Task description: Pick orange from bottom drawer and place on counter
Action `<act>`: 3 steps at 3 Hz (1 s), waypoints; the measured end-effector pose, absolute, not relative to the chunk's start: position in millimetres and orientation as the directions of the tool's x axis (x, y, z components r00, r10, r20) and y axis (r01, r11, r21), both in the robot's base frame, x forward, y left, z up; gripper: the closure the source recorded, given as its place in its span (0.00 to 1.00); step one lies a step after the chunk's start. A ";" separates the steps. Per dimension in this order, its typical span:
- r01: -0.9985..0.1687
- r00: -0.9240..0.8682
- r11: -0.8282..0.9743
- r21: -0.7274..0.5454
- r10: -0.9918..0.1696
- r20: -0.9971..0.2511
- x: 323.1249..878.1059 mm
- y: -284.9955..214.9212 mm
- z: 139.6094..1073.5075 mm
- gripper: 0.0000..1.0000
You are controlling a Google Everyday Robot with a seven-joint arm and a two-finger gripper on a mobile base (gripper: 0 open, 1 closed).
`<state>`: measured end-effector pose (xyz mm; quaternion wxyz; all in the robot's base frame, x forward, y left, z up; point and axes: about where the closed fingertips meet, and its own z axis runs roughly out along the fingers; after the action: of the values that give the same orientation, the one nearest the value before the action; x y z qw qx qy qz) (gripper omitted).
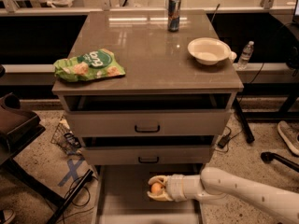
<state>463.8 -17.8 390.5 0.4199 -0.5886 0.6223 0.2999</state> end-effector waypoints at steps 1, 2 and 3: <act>-0.980 0.030 0.154 -0.127 -0.517 -0.855 453.0 -24.9 452.7 1.00; -0.975 0.061 0.145 -0.165 -0.542 -0.838 458.7 -29.6 474.3 1.00; -0.977 0.055 0.145 -0.156 -0.536 -0.843 456.9 -27.4 468.8 1.00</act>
Offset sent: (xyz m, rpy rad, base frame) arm -0.0101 -0.0061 0.0550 -0.0352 0.0015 -0.0292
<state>456.9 -27.4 468.8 0.4136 -0.5969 0.6336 0.2668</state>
